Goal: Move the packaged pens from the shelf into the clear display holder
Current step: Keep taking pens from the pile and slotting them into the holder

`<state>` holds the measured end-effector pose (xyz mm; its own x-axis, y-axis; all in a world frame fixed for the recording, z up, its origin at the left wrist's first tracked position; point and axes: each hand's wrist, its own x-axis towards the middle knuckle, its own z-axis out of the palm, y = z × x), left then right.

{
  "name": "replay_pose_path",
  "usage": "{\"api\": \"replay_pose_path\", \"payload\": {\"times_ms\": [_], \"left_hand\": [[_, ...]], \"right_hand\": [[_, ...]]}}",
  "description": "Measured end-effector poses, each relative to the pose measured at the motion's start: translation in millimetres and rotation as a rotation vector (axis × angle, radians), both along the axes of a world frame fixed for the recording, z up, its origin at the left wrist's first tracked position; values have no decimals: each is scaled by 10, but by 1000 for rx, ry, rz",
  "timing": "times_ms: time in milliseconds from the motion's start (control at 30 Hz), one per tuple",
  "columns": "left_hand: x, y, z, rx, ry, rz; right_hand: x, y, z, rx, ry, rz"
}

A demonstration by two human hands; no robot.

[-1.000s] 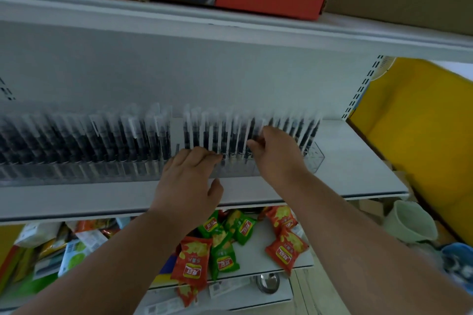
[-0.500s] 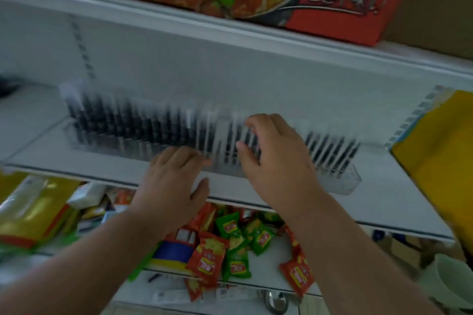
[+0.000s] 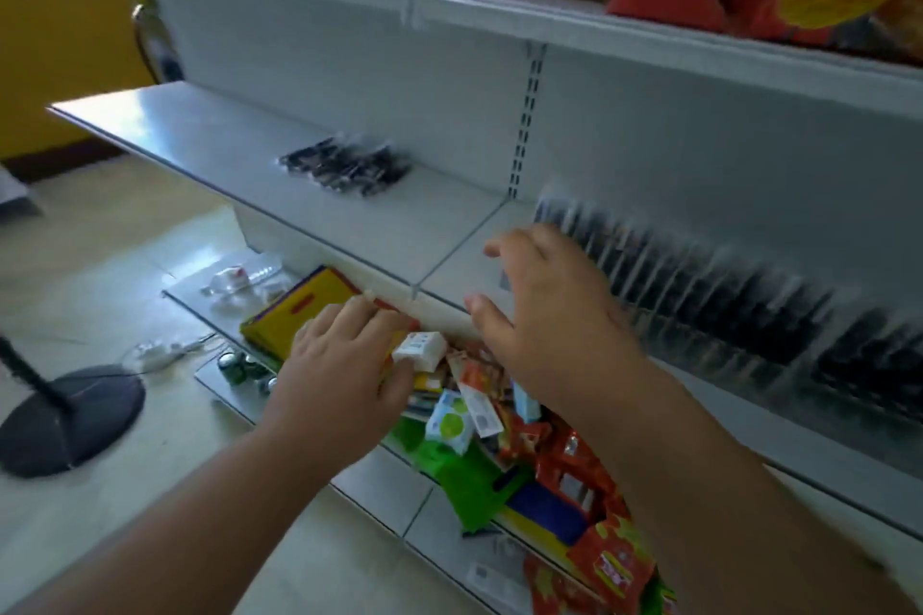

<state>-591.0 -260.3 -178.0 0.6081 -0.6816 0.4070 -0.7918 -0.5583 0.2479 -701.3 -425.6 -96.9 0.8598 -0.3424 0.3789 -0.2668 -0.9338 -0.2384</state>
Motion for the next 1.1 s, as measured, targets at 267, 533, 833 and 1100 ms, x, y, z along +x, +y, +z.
{"api": "replay_pose_path", "payload": {"times_ms": [267, 533, 833, 1100], "left_hand": [[1292, 1151, -58, 103, 82, 83], [2196, 975, -8, 82, 101, 37], [3262, 531, 89, 84, 165, 0], [4304, 142, -79, 69, 237, -133]], "right_hand": [[1351, 953, -23, 74, -11, -1], [2187, 890, 45, 59, 5, -61], [3345, 483, 13, 96, 32, -69], [3999, 425, -178, 133, 12, -196]]}}
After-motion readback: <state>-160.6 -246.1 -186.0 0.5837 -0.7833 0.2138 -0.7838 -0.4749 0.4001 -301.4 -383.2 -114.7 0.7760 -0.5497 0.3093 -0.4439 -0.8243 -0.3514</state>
